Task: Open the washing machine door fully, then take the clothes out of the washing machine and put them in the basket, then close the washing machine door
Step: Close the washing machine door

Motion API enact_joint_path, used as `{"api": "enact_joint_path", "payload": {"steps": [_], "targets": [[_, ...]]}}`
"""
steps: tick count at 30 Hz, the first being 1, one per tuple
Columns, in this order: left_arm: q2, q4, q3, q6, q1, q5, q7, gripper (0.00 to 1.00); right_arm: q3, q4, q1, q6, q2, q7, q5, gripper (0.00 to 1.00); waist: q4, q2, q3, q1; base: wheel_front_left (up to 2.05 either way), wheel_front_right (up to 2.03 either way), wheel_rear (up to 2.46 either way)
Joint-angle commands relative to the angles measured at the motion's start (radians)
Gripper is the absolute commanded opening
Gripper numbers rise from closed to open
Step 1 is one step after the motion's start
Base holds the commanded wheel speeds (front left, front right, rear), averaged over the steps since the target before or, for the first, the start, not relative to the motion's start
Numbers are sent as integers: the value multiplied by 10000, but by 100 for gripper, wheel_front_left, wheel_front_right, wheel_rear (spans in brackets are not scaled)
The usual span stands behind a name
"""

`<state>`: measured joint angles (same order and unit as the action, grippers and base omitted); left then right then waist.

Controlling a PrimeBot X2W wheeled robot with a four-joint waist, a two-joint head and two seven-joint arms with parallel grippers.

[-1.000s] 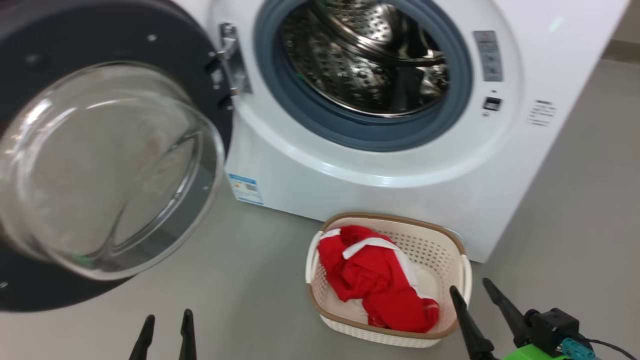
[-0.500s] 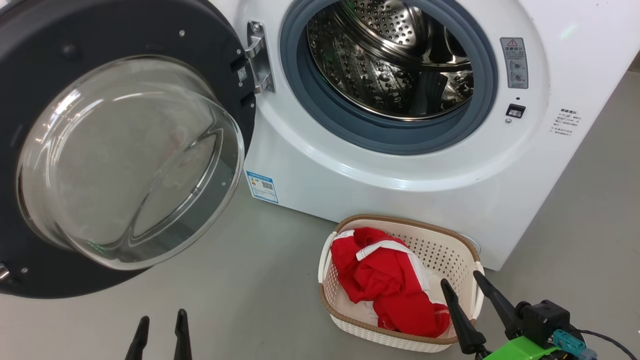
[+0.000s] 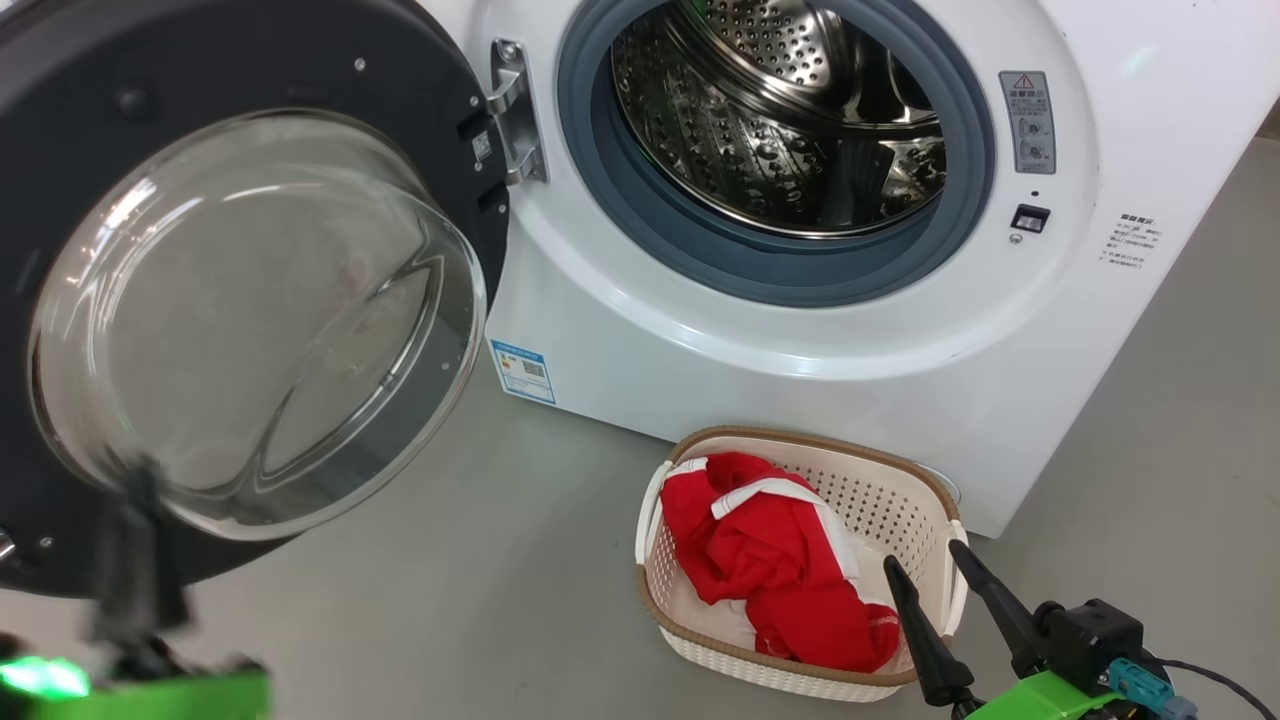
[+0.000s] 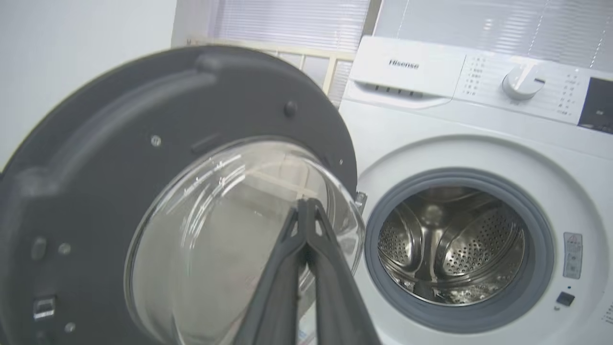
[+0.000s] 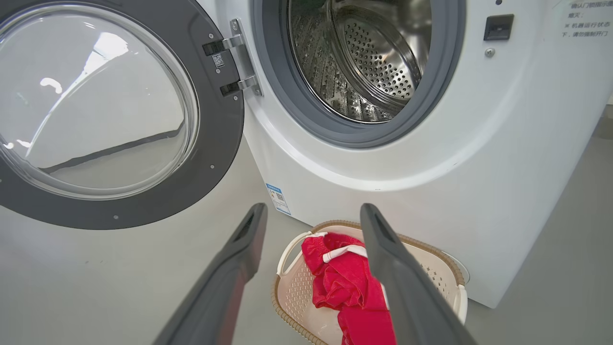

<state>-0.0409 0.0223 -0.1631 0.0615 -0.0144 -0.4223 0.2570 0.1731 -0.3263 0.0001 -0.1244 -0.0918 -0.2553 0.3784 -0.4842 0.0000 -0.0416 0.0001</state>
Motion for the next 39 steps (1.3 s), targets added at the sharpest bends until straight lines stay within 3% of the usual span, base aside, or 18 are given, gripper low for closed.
{"api": "enact_joint_path", "payload": {"steps": [1, 6, 11, 15, 20, 24, 29, 33, 39], "targets": [[-93, 536, -610, 84, -654, 151, 47, 0, 168, 226, -191, -63, -41, -65, 41, 100, 4, 0, 5, -1, 0, 0, 0], [-215, 1846, -2093, 529, -2157, 940, 47, 0, -10, 274, -94, -63, 55, -65, 15, 100, 55, 0, 108, -1, 0, 0, 0], [-1249, 1771, -3091, 676, -3667, 838, 47, 0, -91, 324, 37, -63, 156, -65, 2, 100, 145, 0, 102, -1, 0, 0, 0], [-2330, 776, -3447, 687, -4690, 50, 47, 0, -159, 343, 52, -63, 216, -65, -15, 100, 194, 0, 45, -1, 0, 0, 0], [-3548, -1907, -3927, 690, -5779, -1594, -238, 0, -154, 344, 44, -63, 296, -65, 3, 100, 269, 0, 2, -1, 0, 0, 0], [-4230, -4040, -4404, 688, -6636, -2938, -1412, 0, -164, 369, 3, -63, 345, -65, 22, 100, 295, 0, -75, -1, 0, 0, 0], [-4897, -6368, -4783, 479, -7490, -4320, -3655, 0, -179, 371, -70, -63, 383, -65, 43, 100, 309, 0, -209, -1, 0, 0, 0], [-5594, -7692, -4404, 486, -7594, -4353, -5033, 0, -137, 364, -222, -63, 396, -65, 27, 100, 387, 0, -394, -1, 0, 0, 0], [-6172, -8982, -3944, 597, -7691, -4602, -6764, 0, -139, 388, -394, -63, 403, -65, -11, 100, 537, 0, -702, -1, 0, 0, 0]]}}
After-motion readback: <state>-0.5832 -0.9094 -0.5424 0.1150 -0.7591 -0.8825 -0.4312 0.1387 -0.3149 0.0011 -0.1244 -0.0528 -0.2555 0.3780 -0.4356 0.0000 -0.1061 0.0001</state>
